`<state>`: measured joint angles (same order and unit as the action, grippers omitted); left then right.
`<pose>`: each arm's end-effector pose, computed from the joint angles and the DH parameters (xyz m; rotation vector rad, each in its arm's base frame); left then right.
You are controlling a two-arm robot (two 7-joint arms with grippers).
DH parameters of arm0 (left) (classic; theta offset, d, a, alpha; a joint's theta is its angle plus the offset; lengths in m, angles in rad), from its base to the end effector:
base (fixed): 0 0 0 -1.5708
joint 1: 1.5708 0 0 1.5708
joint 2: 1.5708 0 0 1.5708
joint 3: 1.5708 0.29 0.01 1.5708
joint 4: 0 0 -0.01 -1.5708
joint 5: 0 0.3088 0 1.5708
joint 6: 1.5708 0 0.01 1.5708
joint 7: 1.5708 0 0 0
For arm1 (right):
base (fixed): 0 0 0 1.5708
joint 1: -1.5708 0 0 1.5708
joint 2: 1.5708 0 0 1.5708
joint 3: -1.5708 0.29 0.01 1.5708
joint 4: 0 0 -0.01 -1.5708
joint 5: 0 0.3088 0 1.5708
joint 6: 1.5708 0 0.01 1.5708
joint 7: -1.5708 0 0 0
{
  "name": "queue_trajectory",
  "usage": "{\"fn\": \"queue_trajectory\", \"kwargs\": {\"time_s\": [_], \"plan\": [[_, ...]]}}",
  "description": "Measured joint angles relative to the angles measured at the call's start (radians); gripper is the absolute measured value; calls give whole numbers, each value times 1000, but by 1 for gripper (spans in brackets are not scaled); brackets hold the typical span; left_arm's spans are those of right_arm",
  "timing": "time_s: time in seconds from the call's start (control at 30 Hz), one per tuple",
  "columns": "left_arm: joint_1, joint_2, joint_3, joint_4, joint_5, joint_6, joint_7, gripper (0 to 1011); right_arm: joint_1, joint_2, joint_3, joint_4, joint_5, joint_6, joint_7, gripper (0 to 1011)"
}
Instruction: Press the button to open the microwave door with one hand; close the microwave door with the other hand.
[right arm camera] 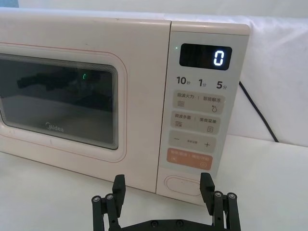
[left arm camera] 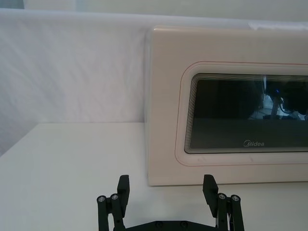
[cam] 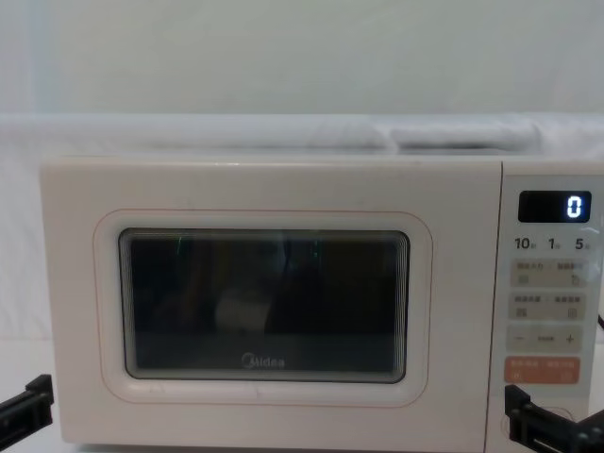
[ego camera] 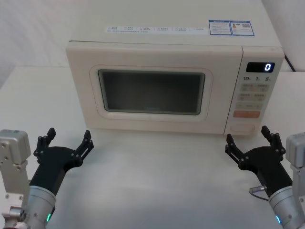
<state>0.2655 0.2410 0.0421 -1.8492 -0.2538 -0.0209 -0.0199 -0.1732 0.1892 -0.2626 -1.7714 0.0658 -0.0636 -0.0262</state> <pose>0.2529 0.0376 -0.2853 -0.0380 0.0139 1.4460 0.2658 0.0383 -0.2975 -0.0032 -0.0889 -1.3019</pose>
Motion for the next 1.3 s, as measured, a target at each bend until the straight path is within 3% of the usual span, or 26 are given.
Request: {"fn": "queue_trajectory", "kwargs": {"time_s": [1.3], "plan": [[0, 0, 0, 0, 0, 0, 0, 1001, 0, 0, 0, 0, 0, 0, 0, 1000]]}}
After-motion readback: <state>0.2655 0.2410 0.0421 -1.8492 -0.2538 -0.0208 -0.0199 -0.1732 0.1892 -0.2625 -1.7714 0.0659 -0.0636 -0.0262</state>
